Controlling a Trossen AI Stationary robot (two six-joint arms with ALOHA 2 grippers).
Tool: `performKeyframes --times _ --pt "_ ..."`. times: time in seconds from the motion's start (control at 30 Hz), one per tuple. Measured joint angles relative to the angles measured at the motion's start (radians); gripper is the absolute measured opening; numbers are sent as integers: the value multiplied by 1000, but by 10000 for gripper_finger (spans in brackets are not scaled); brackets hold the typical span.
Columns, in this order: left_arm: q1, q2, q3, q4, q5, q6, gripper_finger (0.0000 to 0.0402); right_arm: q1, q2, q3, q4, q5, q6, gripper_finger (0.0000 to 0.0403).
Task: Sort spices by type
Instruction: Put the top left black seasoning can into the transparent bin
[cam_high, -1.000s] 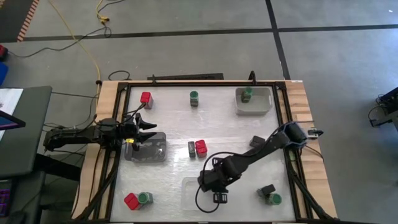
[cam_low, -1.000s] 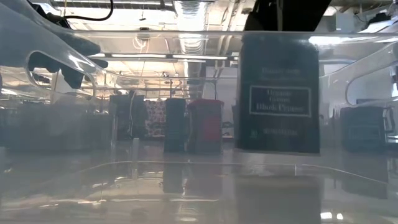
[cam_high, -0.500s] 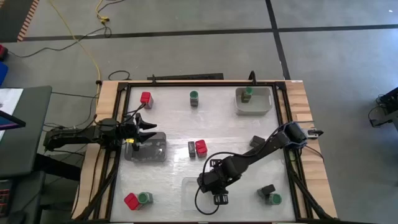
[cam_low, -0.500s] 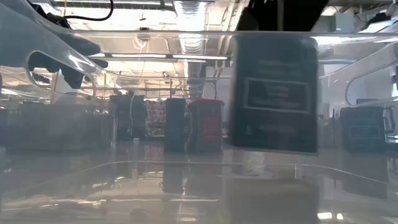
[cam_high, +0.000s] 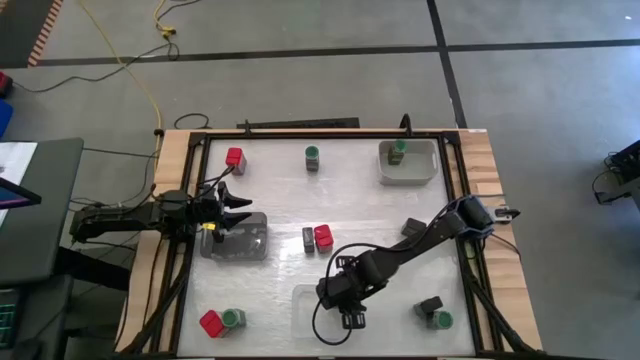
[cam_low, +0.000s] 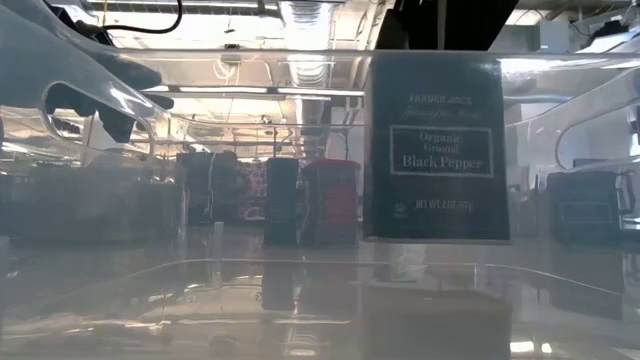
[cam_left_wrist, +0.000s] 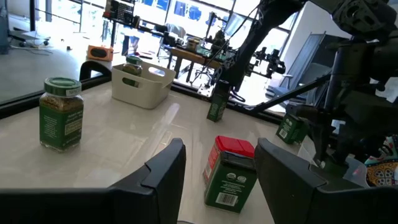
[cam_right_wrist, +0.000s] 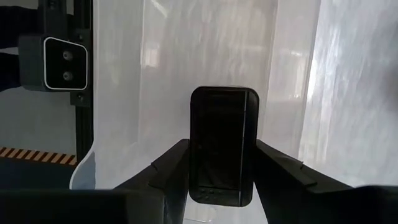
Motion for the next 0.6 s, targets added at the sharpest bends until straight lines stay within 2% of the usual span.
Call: performKeyframes --times 0.6 --pt "0 0 0 0 0 0 183 16 0 0 15 27 1 194"
